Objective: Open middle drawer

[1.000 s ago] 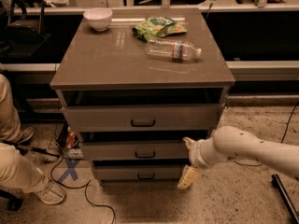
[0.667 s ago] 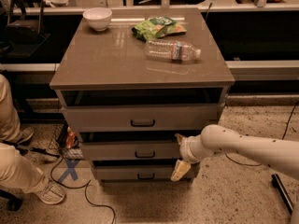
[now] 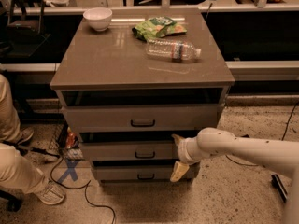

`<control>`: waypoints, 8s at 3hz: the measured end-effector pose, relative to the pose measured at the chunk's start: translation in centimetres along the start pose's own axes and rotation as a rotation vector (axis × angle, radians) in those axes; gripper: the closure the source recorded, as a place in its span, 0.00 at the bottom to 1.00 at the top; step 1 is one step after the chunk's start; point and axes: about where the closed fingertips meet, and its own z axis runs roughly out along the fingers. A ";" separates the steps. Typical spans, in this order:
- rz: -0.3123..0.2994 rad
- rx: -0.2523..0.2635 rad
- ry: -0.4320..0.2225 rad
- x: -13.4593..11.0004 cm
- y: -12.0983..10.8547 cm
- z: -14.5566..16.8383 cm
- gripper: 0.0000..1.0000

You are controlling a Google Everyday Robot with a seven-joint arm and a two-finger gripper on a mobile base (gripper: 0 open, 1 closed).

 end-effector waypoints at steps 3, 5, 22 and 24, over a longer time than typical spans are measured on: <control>-0.130 -0.029 -0.049 0.8 -3.6 5.2 0.18; -0.078 -0.018 -0.066 3.0 -3.6 5.8 0.64; -0.041 -0.062 0.022 3.4 -1.1 4.7 0.82; -0.041 -0.069 0.020 3.3 -0.9 5.0 0.35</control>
Offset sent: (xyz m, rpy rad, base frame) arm 0.0633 0.0118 -0.0412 0.0115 -0.0552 0.1729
